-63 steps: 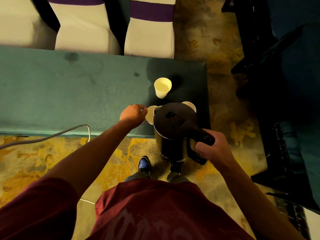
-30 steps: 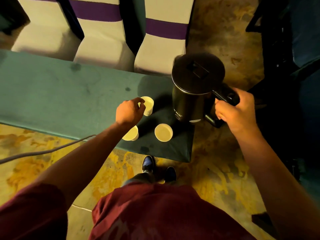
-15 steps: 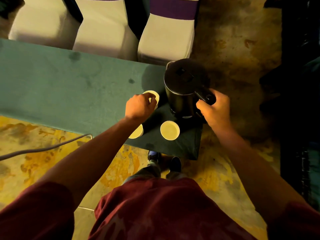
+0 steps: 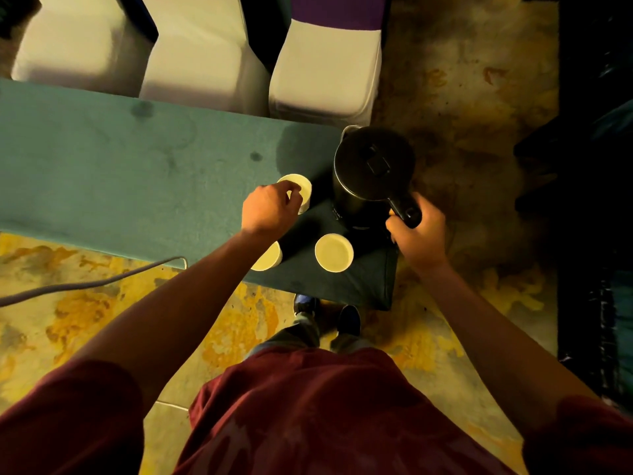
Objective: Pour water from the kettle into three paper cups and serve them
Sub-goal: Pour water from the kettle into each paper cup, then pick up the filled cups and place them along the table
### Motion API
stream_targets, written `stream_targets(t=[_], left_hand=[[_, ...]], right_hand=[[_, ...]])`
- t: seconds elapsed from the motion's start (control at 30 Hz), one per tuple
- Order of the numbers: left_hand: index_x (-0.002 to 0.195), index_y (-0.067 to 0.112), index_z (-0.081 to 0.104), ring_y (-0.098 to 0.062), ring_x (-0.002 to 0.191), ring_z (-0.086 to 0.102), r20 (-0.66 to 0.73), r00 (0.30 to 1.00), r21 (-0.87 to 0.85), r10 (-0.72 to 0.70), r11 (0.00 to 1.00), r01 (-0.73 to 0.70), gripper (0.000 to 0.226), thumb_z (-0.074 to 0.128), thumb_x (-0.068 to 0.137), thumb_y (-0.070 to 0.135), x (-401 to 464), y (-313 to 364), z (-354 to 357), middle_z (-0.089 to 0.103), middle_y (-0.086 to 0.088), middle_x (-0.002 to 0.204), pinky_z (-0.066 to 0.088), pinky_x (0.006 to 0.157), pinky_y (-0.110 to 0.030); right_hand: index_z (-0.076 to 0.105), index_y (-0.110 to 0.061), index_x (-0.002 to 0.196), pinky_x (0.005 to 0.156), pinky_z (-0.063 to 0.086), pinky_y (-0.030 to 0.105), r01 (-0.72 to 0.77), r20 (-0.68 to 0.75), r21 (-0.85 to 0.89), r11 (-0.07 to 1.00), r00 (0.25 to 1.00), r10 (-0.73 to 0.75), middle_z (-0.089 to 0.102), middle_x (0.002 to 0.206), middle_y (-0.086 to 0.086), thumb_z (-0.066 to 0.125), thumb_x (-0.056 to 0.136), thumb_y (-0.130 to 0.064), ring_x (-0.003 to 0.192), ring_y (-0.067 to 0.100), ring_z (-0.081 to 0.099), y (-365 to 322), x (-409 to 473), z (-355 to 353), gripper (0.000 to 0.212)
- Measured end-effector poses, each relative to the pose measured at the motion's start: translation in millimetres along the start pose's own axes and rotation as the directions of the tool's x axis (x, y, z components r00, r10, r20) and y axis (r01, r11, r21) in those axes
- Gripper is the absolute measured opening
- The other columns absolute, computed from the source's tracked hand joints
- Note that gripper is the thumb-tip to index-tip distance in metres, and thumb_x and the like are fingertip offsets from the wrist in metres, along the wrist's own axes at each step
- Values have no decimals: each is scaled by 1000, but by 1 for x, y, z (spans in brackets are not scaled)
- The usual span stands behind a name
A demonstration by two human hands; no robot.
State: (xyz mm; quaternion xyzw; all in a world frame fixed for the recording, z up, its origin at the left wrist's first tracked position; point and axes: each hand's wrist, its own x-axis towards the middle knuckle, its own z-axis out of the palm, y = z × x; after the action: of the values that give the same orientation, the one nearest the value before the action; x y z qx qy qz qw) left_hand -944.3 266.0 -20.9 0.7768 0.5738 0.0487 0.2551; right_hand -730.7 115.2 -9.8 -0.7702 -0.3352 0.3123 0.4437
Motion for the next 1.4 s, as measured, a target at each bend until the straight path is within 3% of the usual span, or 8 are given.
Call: stream_targets(t=[0.3,0.37,0.47,0.8,0.97,1.07,1.27,1.4], left_hand=[[112,21,71,-23,65,71,-14,998,-166,-54,985,51,39,45,90,39,-7,-2,-2,74,-6,70,60,69,-41],[110,20,71,-22,65,71,-42,997,-193,-60,980,51,39,45,89,41,-12,-7,-6,74,-5,73,60,69,-40],[107,19,72,-13,56,67,-47,995,-268,-88,961,72,29,49,95,32,-16,-12,-13,73,-2,70,60,66,-33],[103,12,72,-14,59,64,-112,976,-514,-188,851,105,26,48,98,19,-38,-28,-42,72,-4,75,52,55,-23],[100,7,70,-15,62,60,-47,919,-784,-390,585,208,25,47,97,15,-52,-47,-53,69,-7,78,47,55,-26],[98,8,70,-16,63,61,-48,905,-827,-422,525,200,23,48,97,17,-61,-59,-62,69,-8,79,47,56,-26],[102,6,70,-22,78,66,5,906,-833,-423,500,238,26,49,97,21,-79,-87,-56,72,-10,87,52,69,-33],[98,9,66,-25,91,71,261,855,-894,-448,222,389,29,45,102,29,-82,-121,-50,73,-13,101,58,81,-37]], right_hand=[[67,-14,97,79,59,49,-29,138,-107,994,990,43,72,87,9,70,77,-27,83,25,70,1,-5,-12,24],[65,-12,116,89,55,36,-3,173,-164,986,984,32,69,105,-1,74,84,-23,98,20,67,-5,-11,-17,34],[50,-4,141,84,33,13,13,171,-234,972,985,28,47,113,-6,69,94,-20,108,8,44,-6,-14,-23,53],[49,-13,139,89,42,30,63,232,-250,966,973,-3,58,121,1,61,97,-37,112,16,55,-22,-11,-40,50],[50,-5,138,88,52,19,167,-9,-44,985,986,-167,64,125,5,54,93,-38,109,9,63,-38,-25,-43,57],[42,0,145,106,48,24,281,-94,87,956,957,-273,58,141,14,49,98,-26,129,14,58,-48,-36,-42,55],[33,4,150,118,39,47,389,-33,222,894,919,-392,47,153,19,44,101,-29,142,22,47,-71,-62,-6,60],[35,5,150,117,39,52,364,11,266,892,925,-381,49,150,20,43,99,-33,141,26,49,-78,-80,33,64]])
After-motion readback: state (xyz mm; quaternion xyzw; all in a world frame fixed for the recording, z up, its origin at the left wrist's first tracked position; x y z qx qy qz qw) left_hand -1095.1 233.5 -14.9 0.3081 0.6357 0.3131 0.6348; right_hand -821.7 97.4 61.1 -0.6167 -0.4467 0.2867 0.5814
